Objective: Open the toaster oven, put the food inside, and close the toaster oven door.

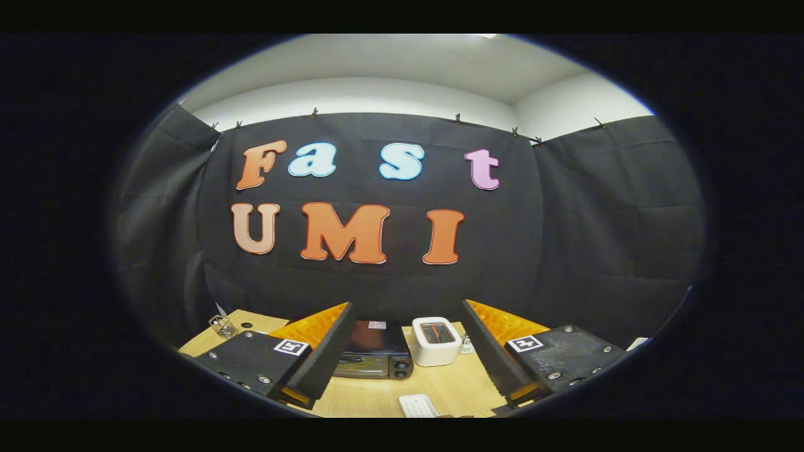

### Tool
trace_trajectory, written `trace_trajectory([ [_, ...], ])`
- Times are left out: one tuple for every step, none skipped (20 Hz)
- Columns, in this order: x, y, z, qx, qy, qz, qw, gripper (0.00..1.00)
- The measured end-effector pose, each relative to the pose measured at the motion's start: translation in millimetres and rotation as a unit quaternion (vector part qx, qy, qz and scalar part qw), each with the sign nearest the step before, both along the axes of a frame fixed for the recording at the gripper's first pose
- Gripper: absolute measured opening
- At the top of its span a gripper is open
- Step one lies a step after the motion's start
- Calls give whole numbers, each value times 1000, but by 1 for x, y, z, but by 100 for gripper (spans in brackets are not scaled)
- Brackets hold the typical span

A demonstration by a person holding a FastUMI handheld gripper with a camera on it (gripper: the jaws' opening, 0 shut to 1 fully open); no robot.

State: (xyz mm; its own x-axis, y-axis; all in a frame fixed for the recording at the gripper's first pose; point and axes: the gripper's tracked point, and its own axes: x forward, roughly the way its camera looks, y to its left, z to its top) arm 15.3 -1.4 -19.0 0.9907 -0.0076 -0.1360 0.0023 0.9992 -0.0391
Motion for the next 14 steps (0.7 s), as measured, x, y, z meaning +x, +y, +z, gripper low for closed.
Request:
trace_trajectory([
  [-2, -3, 2, 3, -2, -3, 1000, 99],
  [-3, -5, 3, 4, -5, -7, 1000, 99],
  [-3, -7, 5, 4, -8, -10, 1000, 99],
  [-4, -6, 7, 6, -11, -9, 1000, 99],
  [-5, -5, 9, 9, -14, -8, 1000, 99],
  [-5, -4, 10, 12, -14, -6, 1000, 99],
  [-6, -4, 9, 14, -14, -6, 1000, 99],
  [-6, -3, 10, 15, -15, -6, 1000, 99],
  [-5, -2, 10, 15, -15, -6, 1000, 99],
  [-5, -2, 10, 15, -16, -6, 1000, 99],
  [-6, -1, 11, 16, -17, -4, 1000, 99],
  [-7, 0, 12, 17, -18, -3, 1000, 99],
  [-8, 0, 13, 17, -19, -3, 1000, 99],
  [-9, 0, 14, 16, -21, -4, 1000, 99],
])
